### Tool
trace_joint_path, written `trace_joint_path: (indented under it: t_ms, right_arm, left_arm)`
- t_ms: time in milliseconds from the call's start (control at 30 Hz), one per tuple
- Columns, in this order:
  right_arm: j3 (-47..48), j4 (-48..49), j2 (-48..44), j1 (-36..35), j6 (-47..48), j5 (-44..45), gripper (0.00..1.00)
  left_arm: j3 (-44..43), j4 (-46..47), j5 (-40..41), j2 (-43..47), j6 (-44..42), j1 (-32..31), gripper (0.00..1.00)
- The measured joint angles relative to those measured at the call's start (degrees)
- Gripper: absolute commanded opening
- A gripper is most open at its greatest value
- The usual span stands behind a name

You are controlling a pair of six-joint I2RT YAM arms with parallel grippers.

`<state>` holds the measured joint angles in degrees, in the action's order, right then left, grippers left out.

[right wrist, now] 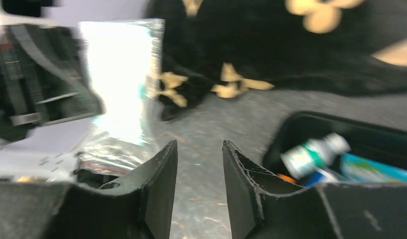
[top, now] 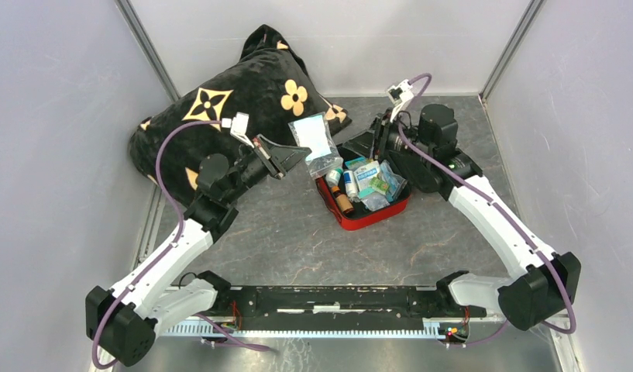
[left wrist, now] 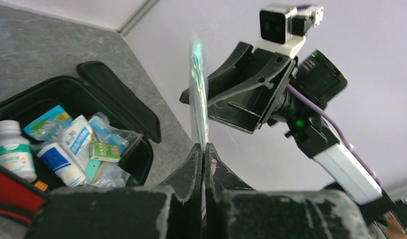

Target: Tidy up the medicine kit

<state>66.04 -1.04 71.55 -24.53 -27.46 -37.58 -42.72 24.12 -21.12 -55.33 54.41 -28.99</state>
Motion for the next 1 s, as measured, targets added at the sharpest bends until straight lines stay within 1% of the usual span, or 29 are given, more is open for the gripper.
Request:
trace_joint_path:
  t_ms: [67, 133, 200, 267, 367, 467, 533, 633, 700, 833, 1000]
  right_arm:
    - [0.0, -4.48, -0.79, 0.9, 1.09, 7.23, 0.59]
    - [-0.92, -8.33, -2.43, 2.56, 1.38, 16.02, 0.68]
    - [-4.76, -9.14, -5.33, 5.46, 0.44, 22.53, 0.72]
    - [-11.28, -9.29, -9.09, 10.43, -1.6, 27.74, 0.76]
    - [-24.0, -7.8, -13.79, 20.15, -6.4, 30.51, 0.84]
    - [-35.08, -7.54, -16.24, 29.64, -11.17, 30.64, 0.87]
    - [-39.91, -7.5, -17.25, 34.14, -13.29, 30.27, 0.89]
    - [-44.72, -5.92, -17.94, 38.73, -16.61, 28.15, 0.9]
    - [-47.89, -1.01, -17.81, 41.75, -19.58, 25.27, 0.93]
    - [-54.1, 13.0, -14.49, 46.34, -26.91, 19.32, 0.95]
    - [-57.16, 25.83, -10.03, 50.56, -34.25, 15.54, 0.95]
  left_arm:
    - [-1.92, -4.44, 2.05, -0.07, -1.86, 0.0, 0.02]
    - [-5.53, -11.28, 5.2, -0.72, -5.07, -0.02, 0.02]
    - [-8.61, -16.44, 7.78, -1.75, -7.72, 0.0, 0.02]
    - [-10.95, -20.48, 10.1, -2.82, -10.36, 0.0, 0.02]
    - [-12.0, -25.22, 11.85, -4.13, -13.55, 0.0, 0.02]
    - [-12.0, -29.0, 12.02, -6.19, -15.63, 0.0, 0.02]
    - [-11.98, -30.6, 12.0, -7.43, -16.37, 0.0, 0.02]
    - [-11.93, -32.15, 11.98, -7.98, -16.76, 0.0, 0.02]
    - [-11.93, -32.17, 11.89, -7.93, -16.9, 0.0, 0.02]
    - [-11.96, -32.65, 11.5, -7.96, -18.12, 0.0, 0.02]
    - [-12.15, -33.29, 10.49, -8.5, -19.15, 0.0, 0.02]
